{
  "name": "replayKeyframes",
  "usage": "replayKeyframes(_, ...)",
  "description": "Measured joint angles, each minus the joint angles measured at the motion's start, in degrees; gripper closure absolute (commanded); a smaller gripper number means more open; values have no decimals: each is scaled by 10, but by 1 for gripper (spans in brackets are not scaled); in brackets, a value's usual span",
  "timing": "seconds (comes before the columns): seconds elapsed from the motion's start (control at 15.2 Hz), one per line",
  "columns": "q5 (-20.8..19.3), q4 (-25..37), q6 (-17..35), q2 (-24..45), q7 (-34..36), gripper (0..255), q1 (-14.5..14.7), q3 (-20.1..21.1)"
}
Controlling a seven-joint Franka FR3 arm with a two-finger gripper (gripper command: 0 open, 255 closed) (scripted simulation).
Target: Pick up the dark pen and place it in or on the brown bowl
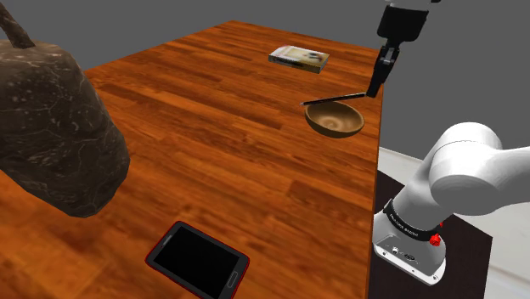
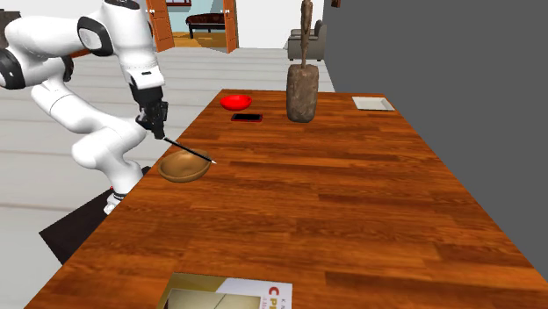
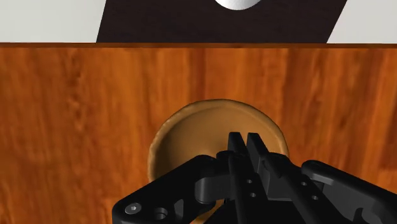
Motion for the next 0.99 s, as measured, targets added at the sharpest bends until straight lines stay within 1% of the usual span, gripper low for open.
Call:
replayKeyframes(0.26,-10,-36,12,-24,-10,255,-5,-10)
replayKeyframes(0.46,-11,-62,27,-34,-10,255,-6,-11)
replayKeyframes(0.99,-13,-128,79,-48,-10,255,-8,-13)
